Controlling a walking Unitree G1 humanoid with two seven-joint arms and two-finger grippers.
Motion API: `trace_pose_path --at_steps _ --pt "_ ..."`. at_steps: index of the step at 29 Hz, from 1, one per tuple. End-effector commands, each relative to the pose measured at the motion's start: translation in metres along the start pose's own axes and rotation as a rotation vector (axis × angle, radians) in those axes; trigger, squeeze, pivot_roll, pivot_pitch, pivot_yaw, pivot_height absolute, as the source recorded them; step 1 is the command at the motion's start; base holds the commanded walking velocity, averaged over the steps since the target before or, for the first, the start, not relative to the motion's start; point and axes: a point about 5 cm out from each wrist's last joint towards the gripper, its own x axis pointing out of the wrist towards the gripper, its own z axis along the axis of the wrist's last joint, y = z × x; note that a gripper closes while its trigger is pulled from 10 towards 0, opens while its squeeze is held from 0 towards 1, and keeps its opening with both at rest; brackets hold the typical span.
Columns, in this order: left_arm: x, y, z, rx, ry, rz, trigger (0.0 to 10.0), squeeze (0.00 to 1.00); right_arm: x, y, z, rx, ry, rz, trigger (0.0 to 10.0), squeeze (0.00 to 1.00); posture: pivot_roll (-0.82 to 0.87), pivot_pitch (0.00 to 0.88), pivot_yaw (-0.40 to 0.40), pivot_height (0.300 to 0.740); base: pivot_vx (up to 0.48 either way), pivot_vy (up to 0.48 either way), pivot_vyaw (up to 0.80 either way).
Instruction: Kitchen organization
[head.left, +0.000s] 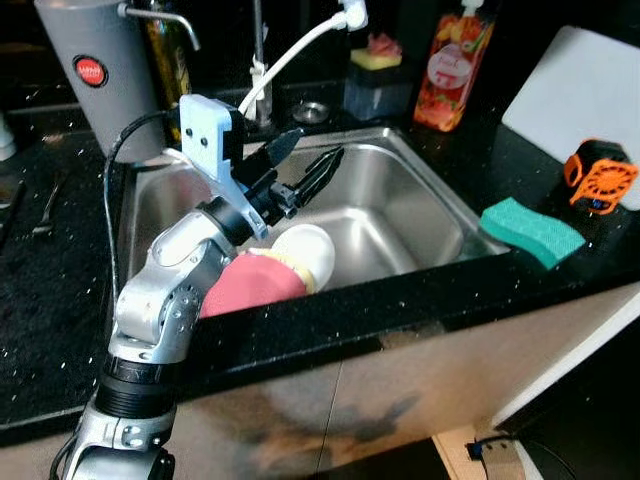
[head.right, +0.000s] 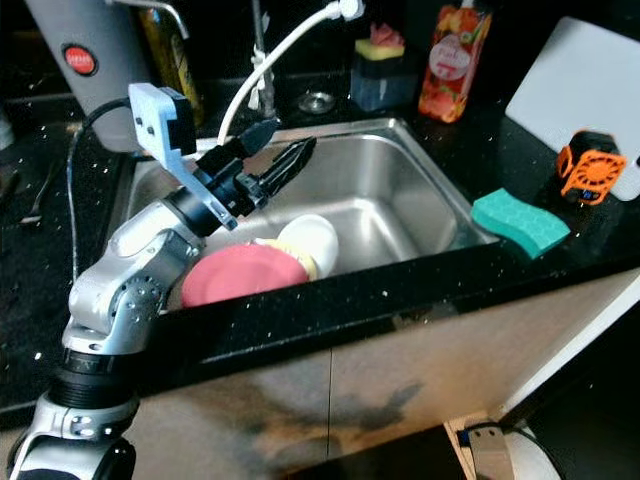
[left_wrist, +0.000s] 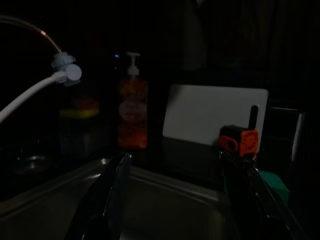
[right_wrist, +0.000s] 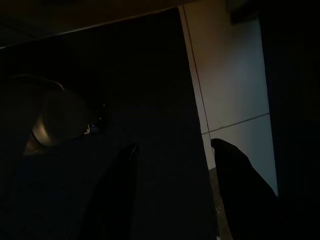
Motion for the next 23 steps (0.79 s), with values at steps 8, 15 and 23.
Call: trace_pose_path --at_steps 8,15,23 --pt "0.000 -0.017 -0.007 -0.017 0.029 -0.040 10.0 0.00 0.000 0.004 -0.001 -0.031 0.007 0.013 10.0 0.00 -0.01 0.000 0.004 0.740 -0.293 0.000 0.00" --pt "-0.001 -0.025 -0.008 -0.031 0.046 -0.092 10.0 0.00 0.000 0.005 -0.002 -0.031 0.010 0.012 10.0 0.00 -0.01 0.000 0.006 0.740 -0.294 0.000 0.00" --pt "-0.006 -0.029 -0.012 -0.041 0.072 -0.112 10.0 0.00 0.000 0.004 -0.003 -0.031 0.011 0.011 10.0 0.00 -0.01 0.000 0.005 0.740 -0.293 0.000 0.00"
